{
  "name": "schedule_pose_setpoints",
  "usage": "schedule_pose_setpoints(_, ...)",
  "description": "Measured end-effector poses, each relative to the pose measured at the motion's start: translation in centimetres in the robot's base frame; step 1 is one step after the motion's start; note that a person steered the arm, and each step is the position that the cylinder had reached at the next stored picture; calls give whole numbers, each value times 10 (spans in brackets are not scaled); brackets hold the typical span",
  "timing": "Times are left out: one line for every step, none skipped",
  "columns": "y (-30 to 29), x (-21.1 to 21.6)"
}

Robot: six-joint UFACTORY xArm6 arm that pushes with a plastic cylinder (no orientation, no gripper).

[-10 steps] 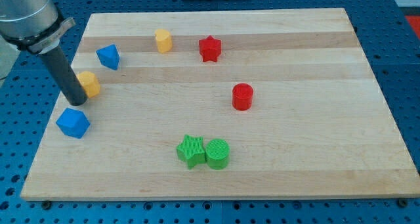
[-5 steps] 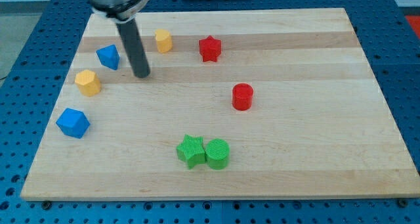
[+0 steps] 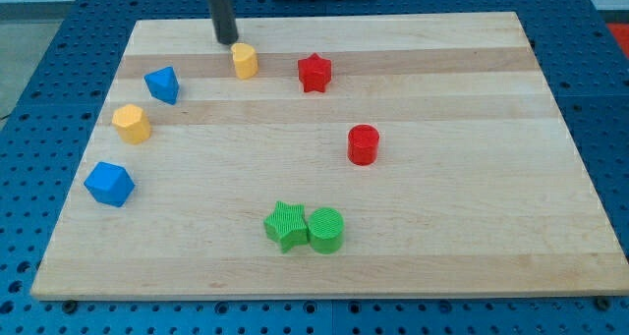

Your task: Slide the yellow heart into the top of the yellow hexagon

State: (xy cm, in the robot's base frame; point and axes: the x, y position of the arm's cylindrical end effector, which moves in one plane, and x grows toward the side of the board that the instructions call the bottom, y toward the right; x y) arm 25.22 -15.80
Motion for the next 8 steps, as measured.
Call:
schedule_pose_setpoints(0, 45)
schedule_pose_setpoints(2, 71)
schedule_pose_setpoints(2, 43)
schedule_pose_setpoints(2, 3)
schedule_pose_setpoints(17, -10)
schedule_pose_setpoints(43, 13)
schedule_pose_setpoints(44, 59)
schedule_pose_setpoints(46, 77)
